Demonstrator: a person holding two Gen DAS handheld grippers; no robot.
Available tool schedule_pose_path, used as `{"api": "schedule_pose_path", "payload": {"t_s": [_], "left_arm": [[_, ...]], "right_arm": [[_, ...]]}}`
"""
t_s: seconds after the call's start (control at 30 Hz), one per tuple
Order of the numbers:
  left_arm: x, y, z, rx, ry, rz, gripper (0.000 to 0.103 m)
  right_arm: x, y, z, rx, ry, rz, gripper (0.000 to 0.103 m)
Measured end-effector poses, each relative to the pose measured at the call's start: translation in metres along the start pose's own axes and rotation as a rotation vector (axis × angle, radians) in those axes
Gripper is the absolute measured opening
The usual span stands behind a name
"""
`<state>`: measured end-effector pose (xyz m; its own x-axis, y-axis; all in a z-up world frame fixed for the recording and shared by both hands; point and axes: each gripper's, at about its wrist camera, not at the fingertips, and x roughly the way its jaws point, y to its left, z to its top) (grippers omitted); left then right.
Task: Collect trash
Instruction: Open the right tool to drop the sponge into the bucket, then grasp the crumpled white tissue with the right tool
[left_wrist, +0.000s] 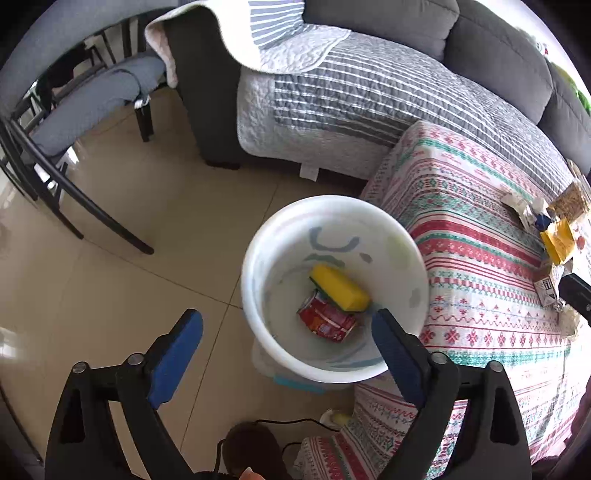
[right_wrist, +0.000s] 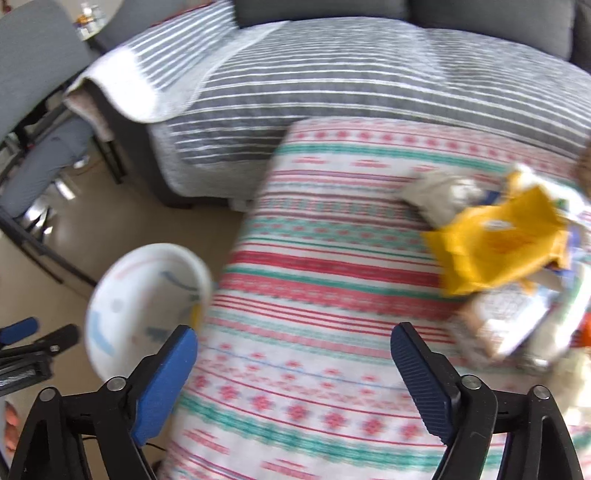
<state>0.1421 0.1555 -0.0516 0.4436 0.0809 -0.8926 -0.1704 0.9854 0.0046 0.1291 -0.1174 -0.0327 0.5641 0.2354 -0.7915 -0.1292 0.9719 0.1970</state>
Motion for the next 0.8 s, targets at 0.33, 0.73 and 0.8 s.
{"api": "schedule_pose_path", "payload": {"t_s": [0.33, 0.73, 0.8], "left_arm": [[-0.005, -0.036, 0.001, 0.043, 0.007, -0.046, 0.096], [-0.005, -0.093, 0.001, 0.112, 0.025, -0.113, 0.096], [-0.006, -0.104, 0.001, 0.128, 0.024, -0.123, 0.096]], "right_arm": [[-0.033, -0.109, -0.004, 0.167, 0.012, -0.205, 0.09], [-0.035, -0.206, -0.037, 0.4, 0.159, -0.217, 0.09], [-0.03, -0.208, -0.041, 0.409, 0.18, -0.204, 0.09]]}}
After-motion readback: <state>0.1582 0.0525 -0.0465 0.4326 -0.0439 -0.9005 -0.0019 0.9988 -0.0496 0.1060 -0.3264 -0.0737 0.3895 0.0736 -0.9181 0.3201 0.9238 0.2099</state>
